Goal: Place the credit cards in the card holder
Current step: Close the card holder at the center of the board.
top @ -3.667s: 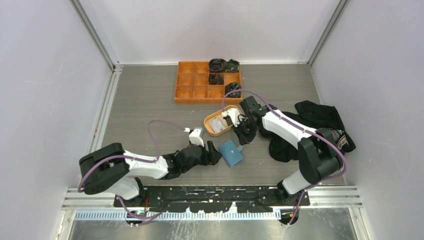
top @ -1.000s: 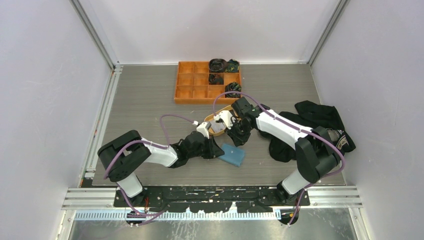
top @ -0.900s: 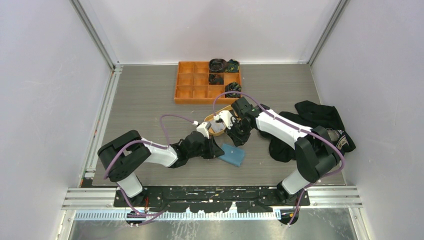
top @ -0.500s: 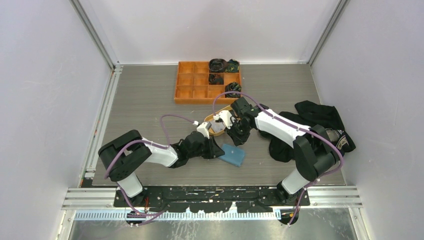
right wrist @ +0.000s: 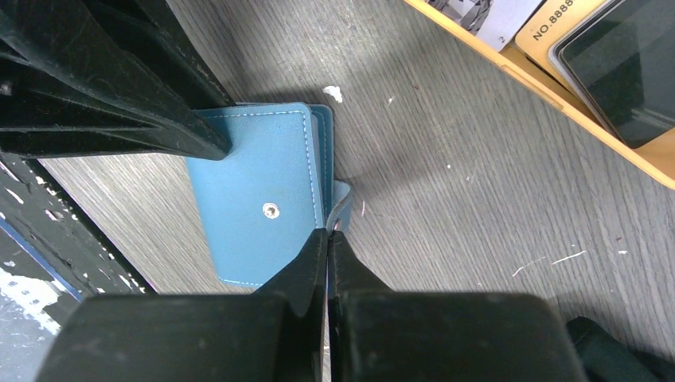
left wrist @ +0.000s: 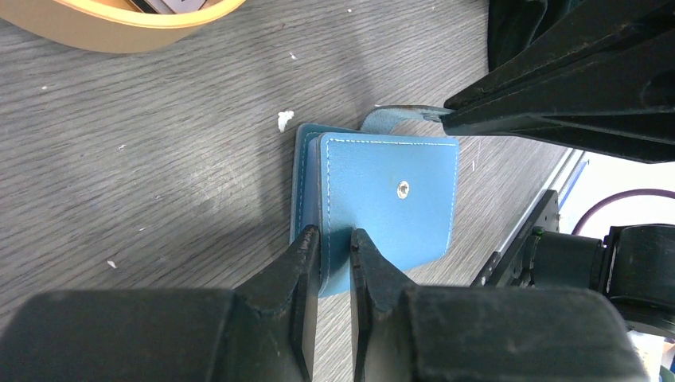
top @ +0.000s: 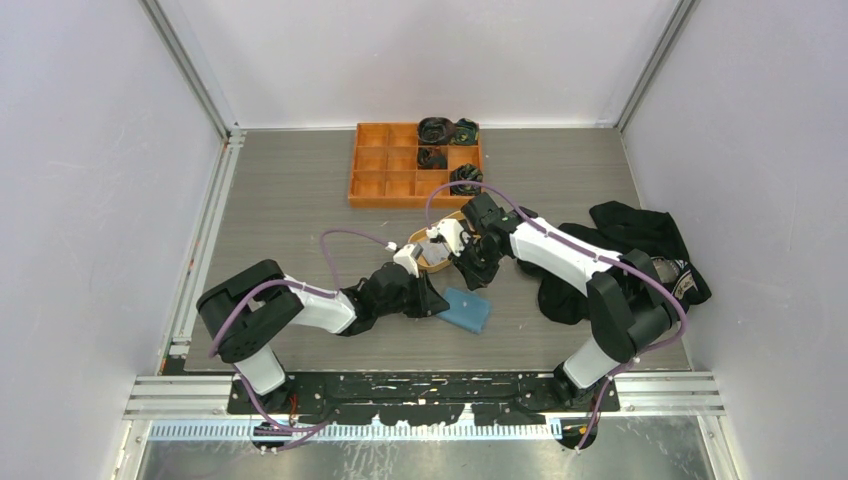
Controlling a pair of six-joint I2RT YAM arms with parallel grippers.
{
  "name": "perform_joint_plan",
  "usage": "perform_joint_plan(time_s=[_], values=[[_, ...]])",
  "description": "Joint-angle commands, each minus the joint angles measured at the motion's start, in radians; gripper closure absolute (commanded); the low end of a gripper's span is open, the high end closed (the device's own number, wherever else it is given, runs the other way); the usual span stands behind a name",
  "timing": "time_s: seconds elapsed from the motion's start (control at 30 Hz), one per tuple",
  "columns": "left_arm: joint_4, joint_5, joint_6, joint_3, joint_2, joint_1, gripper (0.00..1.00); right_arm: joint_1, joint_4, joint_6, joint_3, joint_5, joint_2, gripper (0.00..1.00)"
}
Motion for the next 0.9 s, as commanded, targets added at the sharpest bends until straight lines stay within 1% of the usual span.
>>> perform_joint_plan(time_s=[0.0, 0.1, 0.2, 0.3, 0.47, 0.67, 0.87], values=[[-0.087, 0.010, -0.013, 0.001, 0.024, -0.004, 0.88, -0.004, 0.014, -0.017, 0.025, -0.004, -0.048, 0.99], [-0.111, -0.003, -0.034, -0.003, 0.010, -0.004, 0.89, -0.003, 0.036, -0.016, 0.011, 0.009, -0.080, 0.99], [-0.117, -0.009, -0.049, -0.014, -0.009, -0.004, 0.89, -0.002, 0.031, -0.047, -0.008, -0.031, -0.105, 0.99], [-0.113, -0.002, -0.053, -0.016, -0.018, -0.005, 0.89, 0.006, -0.001, -0.111, -0.020, -0.052, -0.101, 0.99], [-0.092, 0.014, -0.062, -0.018, -0.018, -0.007, 0.89, 0.040, -0.007, -0.197, -0.056, -0.021, -0.104, 0.99], [-0.066, 0.031, -0.077, -0.028, -0.023, -0.008, 0.89, 0.108, -0.008, -0.225, -0.068, 0.017, -0.086, 0.99], [-0.037, 0.042, -0.090, -0.035, -0.020, -0.014, 0.90, 0.120, -0.005, -0.240, -0.081, -0.002, -0.106, 0.99]])
